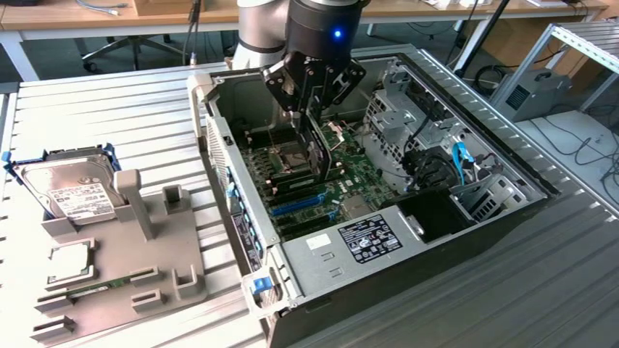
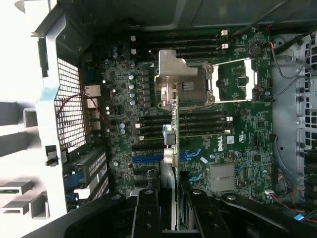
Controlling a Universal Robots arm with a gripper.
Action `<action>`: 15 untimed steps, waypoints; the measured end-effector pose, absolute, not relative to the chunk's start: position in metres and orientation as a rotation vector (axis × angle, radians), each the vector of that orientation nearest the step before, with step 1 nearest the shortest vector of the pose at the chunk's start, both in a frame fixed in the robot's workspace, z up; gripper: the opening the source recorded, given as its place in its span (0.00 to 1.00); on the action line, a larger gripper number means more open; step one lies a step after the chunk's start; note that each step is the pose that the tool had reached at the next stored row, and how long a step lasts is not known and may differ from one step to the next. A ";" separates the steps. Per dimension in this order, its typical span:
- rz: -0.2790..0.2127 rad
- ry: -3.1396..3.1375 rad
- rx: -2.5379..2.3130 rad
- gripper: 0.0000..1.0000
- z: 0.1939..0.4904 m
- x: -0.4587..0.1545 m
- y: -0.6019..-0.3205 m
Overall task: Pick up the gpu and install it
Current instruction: 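Pick up the gpu and move the gpu toward the slot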
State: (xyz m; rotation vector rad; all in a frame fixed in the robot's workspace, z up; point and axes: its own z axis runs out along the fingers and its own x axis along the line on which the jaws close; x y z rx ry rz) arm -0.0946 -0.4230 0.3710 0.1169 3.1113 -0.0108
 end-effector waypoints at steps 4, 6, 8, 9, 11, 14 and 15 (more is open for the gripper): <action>-0.011 3.111 0.117 0.26 0.371 -0.091 -0.423; -0.011 3.111 0.117 0.26 0.370 -0.089 -0.423; -0.011 3.111 0.117 0.26 0.370 -0.086 -0.423; -0.011 3.111 0.117 0.26 0.370 -0.085 -0.423; -0.011 3.111 0.117 0.26 0.370 -0.084 -0.423; -0.011 3.111 0.117 0.26 0.369 -0.080 -0.422; -0.011 3.111 0.117 0.26 0.369 -0.079 -0.422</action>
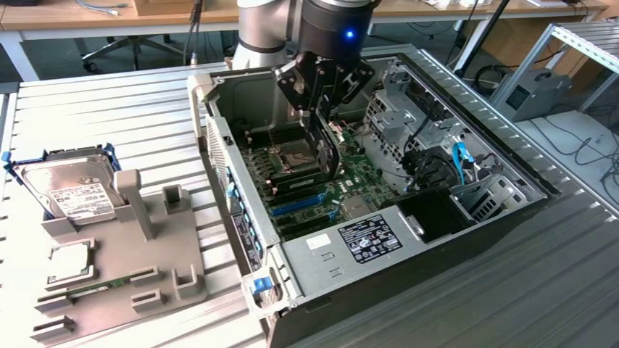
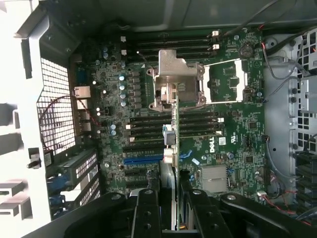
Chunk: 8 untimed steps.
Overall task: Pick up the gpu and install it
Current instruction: 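Pick up the gpu and move the gpu toward the slot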
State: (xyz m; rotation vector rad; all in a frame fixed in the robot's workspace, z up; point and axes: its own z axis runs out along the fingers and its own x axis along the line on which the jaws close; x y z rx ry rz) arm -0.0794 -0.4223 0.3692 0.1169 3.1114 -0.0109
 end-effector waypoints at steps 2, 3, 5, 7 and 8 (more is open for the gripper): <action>-0.011 3.111 0.117 0.26 0.369 -0.078 -0.422; -0.011 3.111 0.117 0.26 0.369 -0.077 -0.422; -0.011 3.111 0.117 0.26 0.369 -0.075 -0.422; -0.011 3.111 0.117 0.26 0.369 -0.073 -0.422; -0.011 3.111 0.117 0.26 0.368 -0.072 -0.422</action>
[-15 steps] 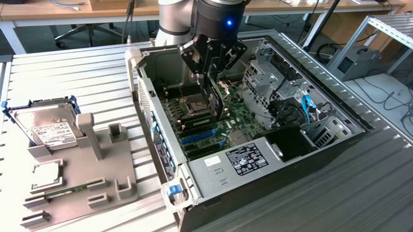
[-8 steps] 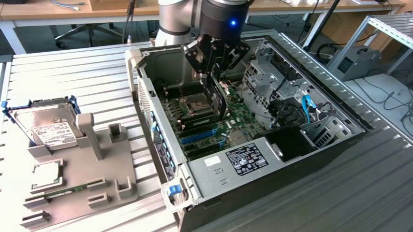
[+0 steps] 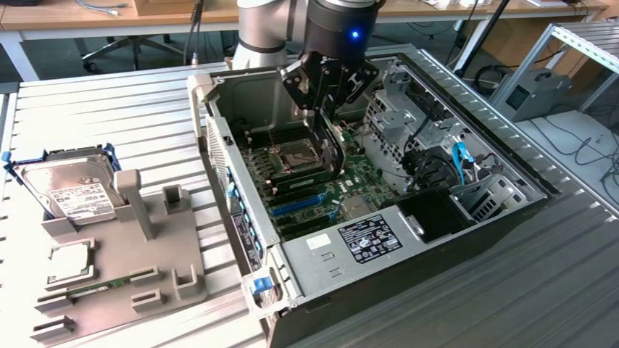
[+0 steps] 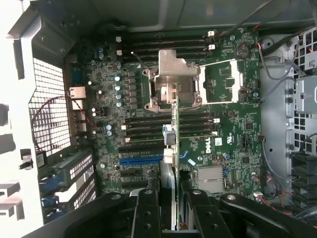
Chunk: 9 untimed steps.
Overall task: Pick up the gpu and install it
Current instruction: 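Pick up the gpu and move the gpu toward the slot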
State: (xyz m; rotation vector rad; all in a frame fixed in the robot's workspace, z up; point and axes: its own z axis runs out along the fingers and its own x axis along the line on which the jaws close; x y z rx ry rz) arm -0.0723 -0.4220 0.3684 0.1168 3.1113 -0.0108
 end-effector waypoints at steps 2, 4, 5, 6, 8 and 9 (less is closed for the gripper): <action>-0.011 3.111 0.117 0.26 0.368 -0.070 -0.422; -0.011 3.111 0.117 0.26 0.368 -0.069 -0.422; -0.011 3.111 0.117 0.26 0.368 -0.068 -0.422; -0.011 3.111 0.117 0.26 0.368 -0.067 -0.422; -0.011 3.111 0.117 0.26 0.368 -0.066 -0.422; -0.011 3.111 0.117 0.26 0.368 -0.065 -0.422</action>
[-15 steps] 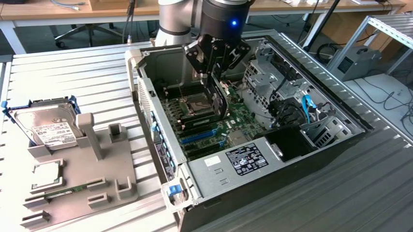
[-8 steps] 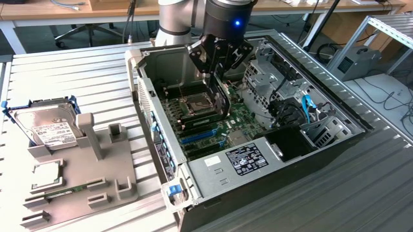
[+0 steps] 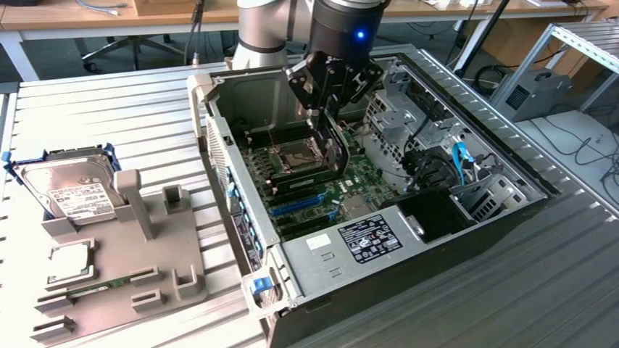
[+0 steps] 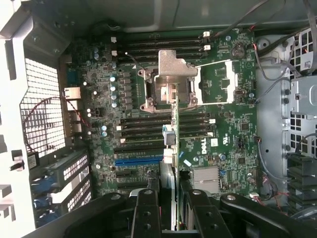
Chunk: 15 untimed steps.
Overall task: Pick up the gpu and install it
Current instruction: 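Pick up the gpu and move the gpu toward the slot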
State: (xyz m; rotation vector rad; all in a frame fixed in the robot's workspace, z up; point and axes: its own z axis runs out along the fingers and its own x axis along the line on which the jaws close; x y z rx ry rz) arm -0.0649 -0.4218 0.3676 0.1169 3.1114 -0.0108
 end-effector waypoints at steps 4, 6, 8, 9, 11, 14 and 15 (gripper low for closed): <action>-0.011 3.111 0.117 0.26 0.367 -0.061 -0.422; -0.011 3.111 0.117 0.26 0.367 -0.058 -0.422; -0.011 3.111 0.117 0.26 0.367 -0.056 -0.422; -0.011 3.111 0.117 0.26 0.367 -0.055 -0.421; -0.011 3.111 0.117 0.26 0.367 -0.053 -0.421; -0.011 3.111 0.117 0.26 0.366 -0.050 -0.421; -0.011 3.111 0.117 0.26 0.366 -0.049 -0.421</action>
